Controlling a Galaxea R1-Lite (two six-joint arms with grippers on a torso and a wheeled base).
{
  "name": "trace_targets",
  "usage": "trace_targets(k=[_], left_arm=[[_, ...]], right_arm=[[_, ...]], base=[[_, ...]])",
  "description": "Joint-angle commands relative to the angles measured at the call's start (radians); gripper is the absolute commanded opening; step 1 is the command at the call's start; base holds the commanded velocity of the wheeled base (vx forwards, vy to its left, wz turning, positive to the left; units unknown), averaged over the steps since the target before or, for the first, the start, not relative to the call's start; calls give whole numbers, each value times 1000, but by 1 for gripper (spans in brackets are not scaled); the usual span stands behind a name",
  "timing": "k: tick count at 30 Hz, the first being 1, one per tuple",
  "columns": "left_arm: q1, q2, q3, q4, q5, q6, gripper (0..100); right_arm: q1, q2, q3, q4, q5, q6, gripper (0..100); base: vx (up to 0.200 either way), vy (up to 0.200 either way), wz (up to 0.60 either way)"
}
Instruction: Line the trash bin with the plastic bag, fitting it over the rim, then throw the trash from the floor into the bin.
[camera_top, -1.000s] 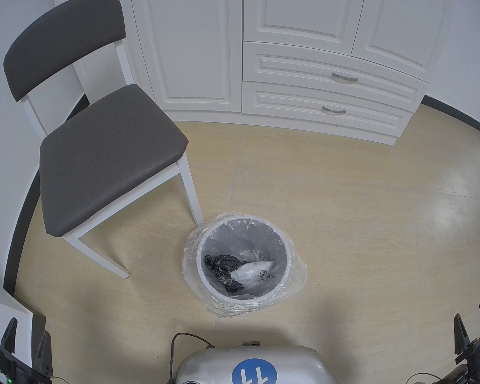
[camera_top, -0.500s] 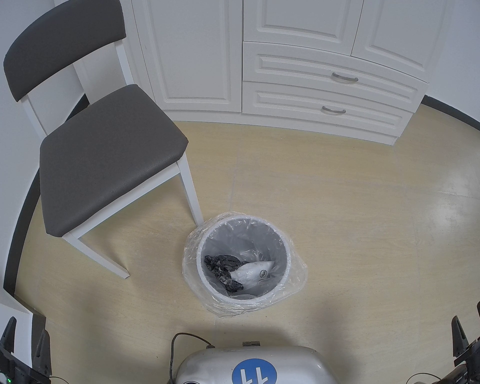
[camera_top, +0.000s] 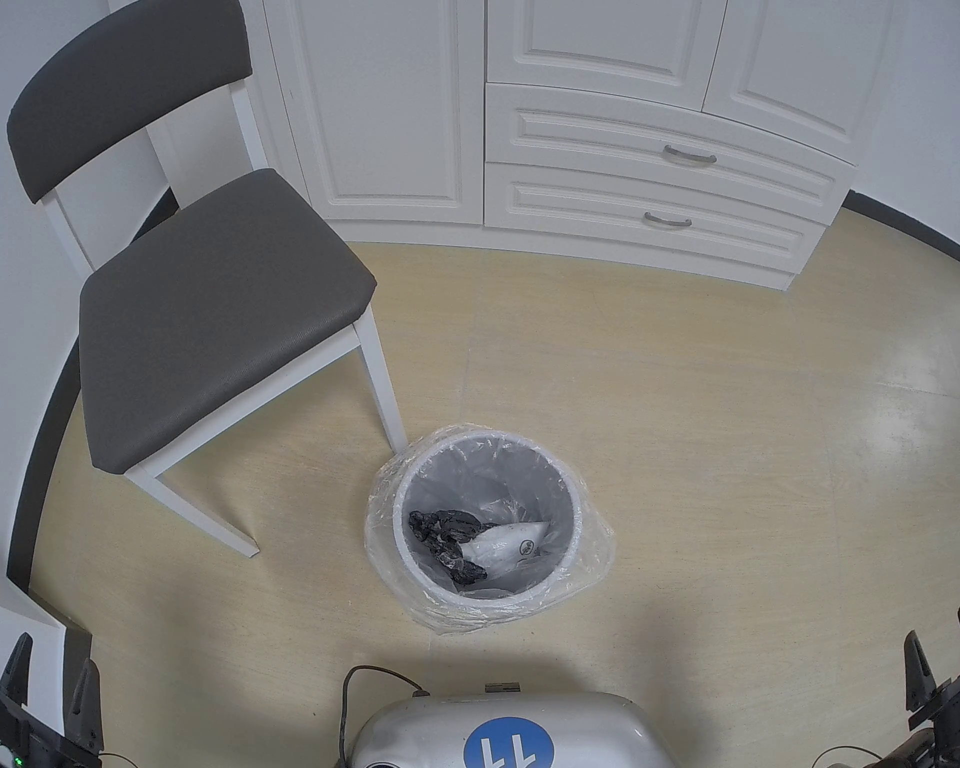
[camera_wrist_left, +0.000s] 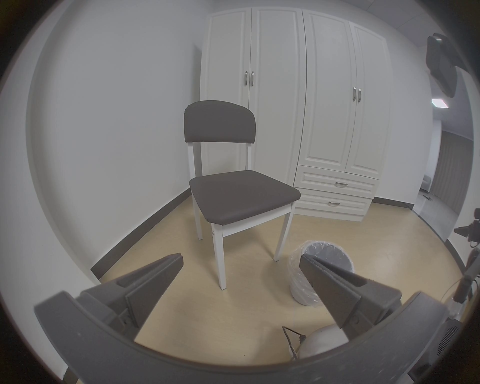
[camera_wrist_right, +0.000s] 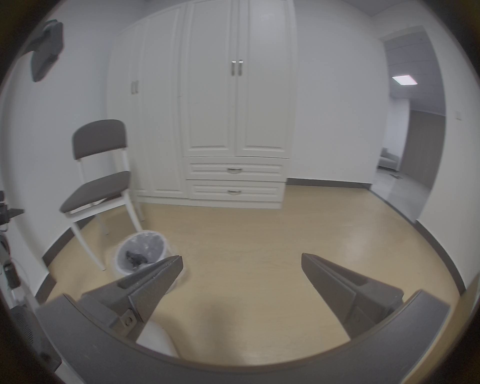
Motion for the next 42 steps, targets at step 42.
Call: trace_targets(k=[42], left_arm=[[0, -16, 16, 0, 0, -1, 100]], right_arm=[[1, -15, 18, 49, 76, 8, 100]], base=[[0, 0, 0]])
